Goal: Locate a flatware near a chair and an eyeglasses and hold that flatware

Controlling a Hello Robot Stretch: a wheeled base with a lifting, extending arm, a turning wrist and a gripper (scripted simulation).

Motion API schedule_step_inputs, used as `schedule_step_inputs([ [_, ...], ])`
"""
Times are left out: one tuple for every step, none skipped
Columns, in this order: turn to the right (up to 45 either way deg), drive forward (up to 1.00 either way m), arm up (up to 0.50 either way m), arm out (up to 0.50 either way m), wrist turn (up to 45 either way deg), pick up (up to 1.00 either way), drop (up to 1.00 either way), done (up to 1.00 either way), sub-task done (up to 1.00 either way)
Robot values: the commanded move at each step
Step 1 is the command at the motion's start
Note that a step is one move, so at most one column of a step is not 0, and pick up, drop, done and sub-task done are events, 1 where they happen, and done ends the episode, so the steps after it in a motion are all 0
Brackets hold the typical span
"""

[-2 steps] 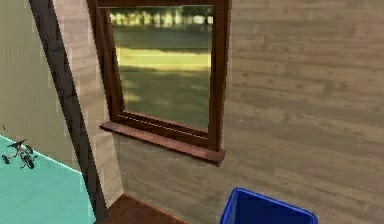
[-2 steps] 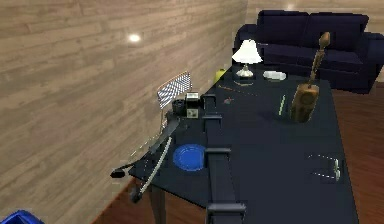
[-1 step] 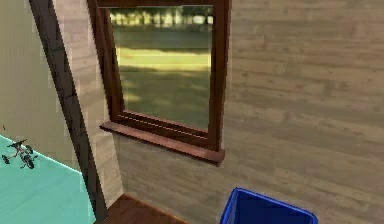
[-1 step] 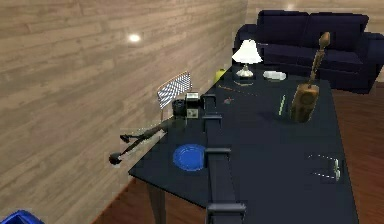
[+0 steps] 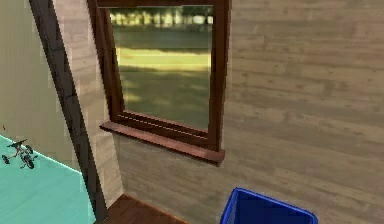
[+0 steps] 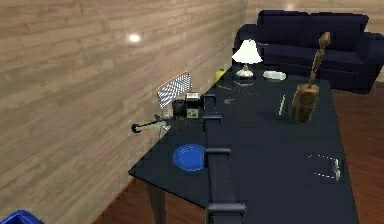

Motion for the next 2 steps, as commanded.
schedule_step_inputs([
  [0.0, 0.0, 0.0, 0.0, 45.0, 0.0, 0.0, 0.0, 0.0],
  [0.0, 0.0, 0.0, 0.0, 6.0, 0.0, 0.0, 0.0, 0.0],
])
